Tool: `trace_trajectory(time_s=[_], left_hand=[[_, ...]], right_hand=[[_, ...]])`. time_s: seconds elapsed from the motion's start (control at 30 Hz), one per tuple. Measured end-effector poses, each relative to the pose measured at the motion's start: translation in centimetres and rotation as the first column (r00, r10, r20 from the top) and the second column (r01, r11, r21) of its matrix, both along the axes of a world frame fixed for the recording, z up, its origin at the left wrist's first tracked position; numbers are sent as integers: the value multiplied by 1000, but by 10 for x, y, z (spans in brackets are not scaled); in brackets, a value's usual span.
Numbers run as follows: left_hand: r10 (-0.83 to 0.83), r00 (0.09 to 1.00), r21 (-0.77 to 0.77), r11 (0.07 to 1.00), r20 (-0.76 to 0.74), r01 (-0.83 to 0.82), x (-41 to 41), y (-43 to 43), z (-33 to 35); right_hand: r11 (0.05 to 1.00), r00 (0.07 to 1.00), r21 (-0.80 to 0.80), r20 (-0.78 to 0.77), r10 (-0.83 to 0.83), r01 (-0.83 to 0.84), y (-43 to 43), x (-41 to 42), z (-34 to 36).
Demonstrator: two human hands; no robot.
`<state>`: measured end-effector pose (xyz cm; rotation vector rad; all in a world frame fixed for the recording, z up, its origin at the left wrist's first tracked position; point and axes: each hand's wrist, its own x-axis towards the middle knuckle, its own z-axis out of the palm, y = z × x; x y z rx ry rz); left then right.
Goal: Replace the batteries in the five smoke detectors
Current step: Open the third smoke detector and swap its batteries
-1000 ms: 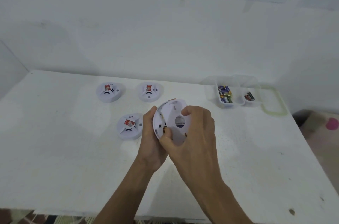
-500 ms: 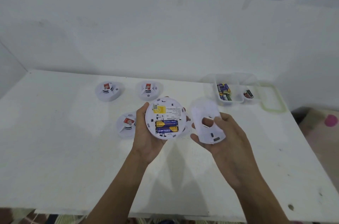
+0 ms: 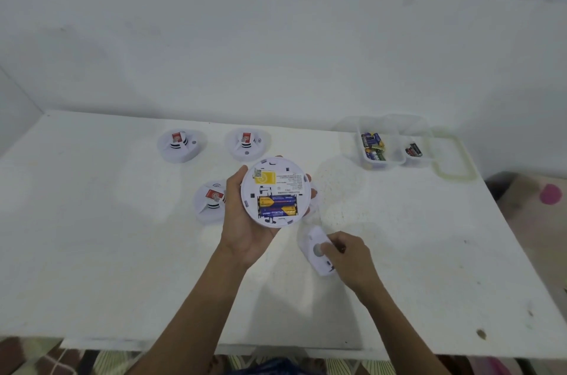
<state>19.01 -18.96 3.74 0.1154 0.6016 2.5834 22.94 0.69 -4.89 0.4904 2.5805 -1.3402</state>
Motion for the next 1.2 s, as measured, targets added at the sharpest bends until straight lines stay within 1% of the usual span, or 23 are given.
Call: trace_trajectory(time_s=[0.13,0.17,0.23,0.3,0.33,0.4,0.43,0.53,0.63,0.73,0.83,0.9,0.97,1.1,1.2], left_hand=[[-54,998,50,997,14,53,3,-1,-2],[-64,998,67,996,20,63,4,-2,-2],[-94,995,101,991,18,92,4,-2,-4],[-102,995,109,989,4,101,4,-3,-6],[-96,995,123,988,-11,96,4,-4,-7],[-54,998,95,994,11,53,4,-3,-5],[-23,1000,44,999,13,22,3,-3,-7],[56,998,4,998,0,-56,2,-3,-6],[103,995,-66,992,-3,-103,1,-1,-1],[111,994,-115,987,-18,-113,0,0,-1],[121,993,-157,980,-7,-120,1,1,3],[139,990,-181,974,14,-134,2,2,6],[165,985,-201,968,50,-152,2,3,8],[149,987,-188,973,60,-135,5,3,13],[121,992,-164,980,37,-114,6,4,15]], right_hand=[[973,997,232,-80,8,10,-2,-2,-20],[946,994,324,-107,35,2,-3,-1,-23],[862,983,506,-134,122,-38,-4,1,-31],[809,979,583,-115,168,-70,-5,5,-32],[814,982,577,-102,160,-72,-6,5,-28],[881,984,474,-152,93,-10,-10,5,-9],[915,971,402,-231,62,37,-14,5,5],[975,883,199,-469,2,103,-28,6,55],[997,790,38,-612,-35,74,-46,10,102],[1000,765,-7,-644,-14,13,-62,12,123],[999,763,50,-646,20,17,-69,8,123],[991,727,130,-683,66,32,-71,6,119],[971,681,239,-714,164,16,-72,5,118],[881,610,470,-685,399,-49,-71,1,123],[791,548,590,-612,570,-162,-64,-9,130]])
